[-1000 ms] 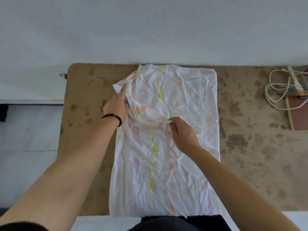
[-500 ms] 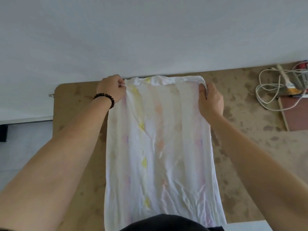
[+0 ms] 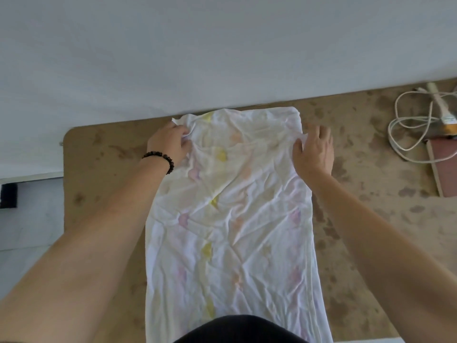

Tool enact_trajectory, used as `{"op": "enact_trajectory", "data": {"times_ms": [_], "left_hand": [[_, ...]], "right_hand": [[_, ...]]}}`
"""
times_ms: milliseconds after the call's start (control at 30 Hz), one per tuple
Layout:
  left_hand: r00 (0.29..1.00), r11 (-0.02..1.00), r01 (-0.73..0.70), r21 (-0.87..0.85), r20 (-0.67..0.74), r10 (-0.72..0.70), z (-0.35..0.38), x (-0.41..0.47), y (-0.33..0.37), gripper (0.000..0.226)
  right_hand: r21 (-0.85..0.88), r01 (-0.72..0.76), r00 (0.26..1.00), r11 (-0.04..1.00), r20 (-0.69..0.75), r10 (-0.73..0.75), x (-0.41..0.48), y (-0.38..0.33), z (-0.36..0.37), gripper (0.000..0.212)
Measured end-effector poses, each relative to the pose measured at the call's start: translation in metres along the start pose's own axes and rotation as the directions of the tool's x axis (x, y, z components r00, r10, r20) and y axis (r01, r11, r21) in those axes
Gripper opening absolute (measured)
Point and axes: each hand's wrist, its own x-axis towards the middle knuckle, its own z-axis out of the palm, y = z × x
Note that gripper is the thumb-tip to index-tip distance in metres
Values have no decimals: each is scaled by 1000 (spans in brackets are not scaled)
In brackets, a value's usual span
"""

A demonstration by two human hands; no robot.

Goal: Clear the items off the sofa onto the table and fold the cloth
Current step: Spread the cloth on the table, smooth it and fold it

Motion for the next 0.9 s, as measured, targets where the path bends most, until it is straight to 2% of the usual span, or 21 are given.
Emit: {"op": "enact_trajectory", "data": {"times_ms": [67,133,233,333,400,467,533,633,700,800,900], "left_hand": [[998,999,-6,38,-55,9,1,-3,-1,33],[996,996,-19,84,-82,26,-1,-7,-2,38],[997,992,-49,114,-58,56,-5,-18,-9,43],[993,971,-106,213,-31,116,-7,-27,-18,29],[989,960,-108,257,-73,131,-7,-31,-24,23],[984,981,-29,192,-166,62,-9,-33,-25,19],[966,990,117,84,-240,-94,-13,-30,-24,19],[908,937,342,-74,-230,-349,-23,-12,-31,26],[864,877,434,-204,-183,-470,-29,5,-41,29],[806,798,478,-367,-179,-565,-33,26,-48,27],[778,766,446,-463,-222,-587,-26,33,-43,24]], "right_hand": [[-84,212,977,974,6,-212,2,-3,0,49],[-162,330,943,930,100,-317,7,-6,1,52],[-271,316,947,909,146,-285,10,-6,1,51],[-292,269,963,918,97,-251,9,-3,-2,44],[-284,289,956,914,42,-289,6,-1,-4,34],[-247,328,938,912,-30,-346,5,-3,-7,26],[-205,346,927,915,-75,-368,9,-9,-12,24],[-155,361,928,920,-41,-371,25,-22,-14,26],[-165,389,918,906,-8,-395,40,-30,-13,30],[-168,380,921,910,-20,-388,62,-45,-8,32],[-166,347,935,923,-21,-355,80,-54,2,32]]}}
